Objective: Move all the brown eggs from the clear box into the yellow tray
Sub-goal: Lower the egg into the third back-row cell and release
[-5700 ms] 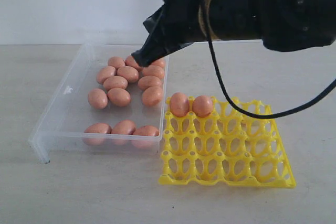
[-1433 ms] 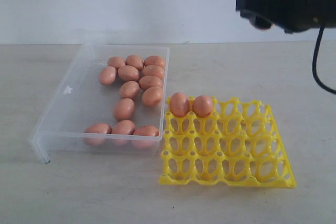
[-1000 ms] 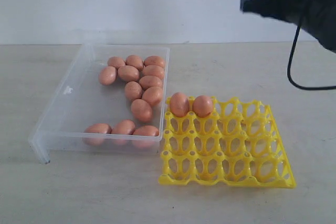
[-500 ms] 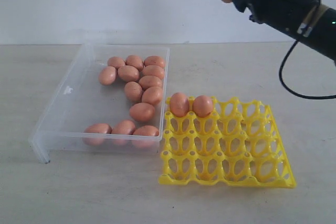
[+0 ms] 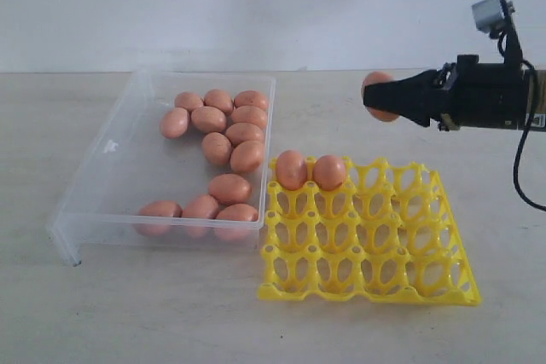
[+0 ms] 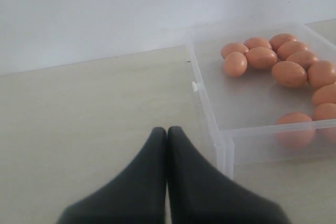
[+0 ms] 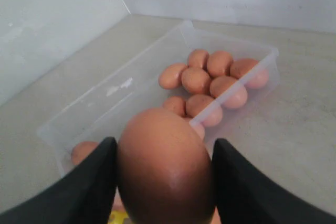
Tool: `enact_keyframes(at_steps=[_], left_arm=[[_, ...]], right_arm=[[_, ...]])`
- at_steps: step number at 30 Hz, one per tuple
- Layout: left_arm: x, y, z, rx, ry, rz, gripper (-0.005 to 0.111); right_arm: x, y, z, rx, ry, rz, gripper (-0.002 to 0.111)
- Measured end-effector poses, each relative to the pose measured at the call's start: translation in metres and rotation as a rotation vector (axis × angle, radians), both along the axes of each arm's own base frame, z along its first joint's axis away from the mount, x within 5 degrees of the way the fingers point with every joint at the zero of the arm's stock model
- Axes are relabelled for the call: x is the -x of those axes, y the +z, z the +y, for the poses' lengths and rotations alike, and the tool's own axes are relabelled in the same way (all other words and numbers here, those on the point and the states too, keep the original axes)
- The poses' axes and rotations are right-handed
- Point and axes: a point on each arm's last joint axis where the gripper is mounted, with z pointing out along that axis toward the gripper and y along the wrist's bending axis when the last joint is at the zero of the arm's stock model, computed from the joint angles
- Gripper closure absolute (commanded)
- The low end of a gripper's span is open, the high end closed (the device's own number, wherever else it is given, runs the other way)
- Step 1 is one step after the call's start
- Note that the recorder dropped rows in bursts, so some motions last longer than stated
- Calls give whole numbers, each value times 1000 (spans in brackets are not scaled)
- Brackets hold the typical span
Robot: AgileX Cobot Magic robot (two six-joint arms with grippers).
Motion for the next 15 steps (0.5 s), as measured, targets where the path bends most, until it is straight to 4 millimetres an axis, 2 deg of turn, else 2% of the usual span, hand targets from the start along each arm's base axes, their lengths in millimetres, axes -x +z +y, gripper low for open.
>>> enact_keyframes(at_steps=[1, 4, 9, 11, 15], left_arm=[[0, 0, 0, 0, 0, 0, 111], [0, 0, 0, 0, 0, -2, 111], [0, 0, 0, 0, 1, -4, 111], [0, 0, 0, 0, 1, -4, 111], [0, 0, 0, 0, 1, -4, 111]], right_arm=[[-1, -5, 0, 5, 0, 11, 109], [-6, -36, 4, 27, 1, 79, 109], [-7, -68, 7, 64, 8, 153, 109], [-8, -75, 7, 64, -2, 169, 109], [-10, -72, 7, 37, -24, 149, 109]])
